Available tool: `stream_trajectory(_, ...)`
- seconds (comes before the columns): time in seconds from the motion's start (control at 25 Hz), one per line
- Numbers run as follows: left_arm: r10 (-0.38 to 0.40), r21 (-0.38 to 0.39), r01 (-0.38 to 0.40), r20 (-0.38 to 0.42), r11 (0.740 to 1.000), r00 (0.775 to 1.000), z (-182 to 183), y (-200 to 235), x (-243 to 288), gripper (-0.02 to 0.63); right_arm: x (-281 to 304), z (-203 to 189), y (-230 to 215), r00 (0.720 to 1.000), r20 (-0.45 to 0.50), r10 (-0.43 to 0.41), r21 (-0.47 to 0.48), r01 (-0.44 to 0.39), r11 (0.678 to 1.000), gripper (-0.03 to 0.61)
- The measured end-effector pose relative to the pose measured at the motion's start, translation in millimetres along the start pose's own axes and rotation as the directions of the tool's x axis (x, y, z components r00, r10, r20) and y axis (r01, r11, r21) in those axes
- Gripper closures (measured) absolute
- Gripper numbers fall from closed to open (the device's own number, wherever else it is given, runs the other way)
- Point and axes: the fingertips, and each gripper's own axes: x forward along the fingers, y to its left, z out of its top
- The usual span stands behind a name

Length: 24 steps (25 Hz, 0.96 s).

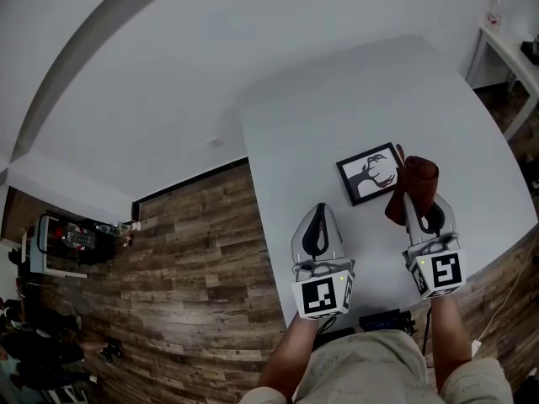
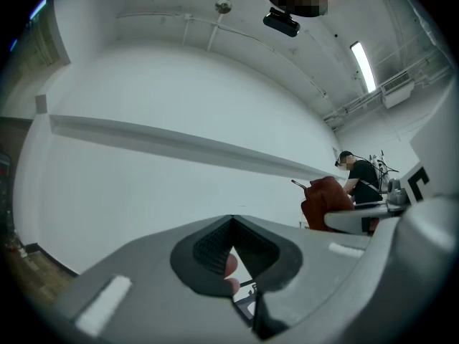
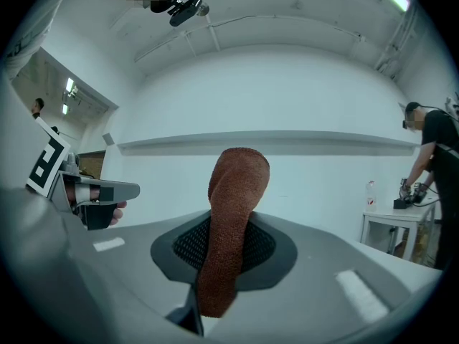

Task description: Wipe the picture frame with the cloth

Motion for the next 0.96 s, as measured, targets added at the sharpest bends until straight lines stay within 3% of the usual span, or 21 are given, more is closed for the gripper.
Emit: stream_trajectory(0.96,-0.008,-0.004,0.008,0.021,1.0,1.0,12.2,-11.8,-6.9,0.614,-12.0,7.0,-1.1,1.0,0.003,-0.01,-0.012,0.01,1.0,0.485)
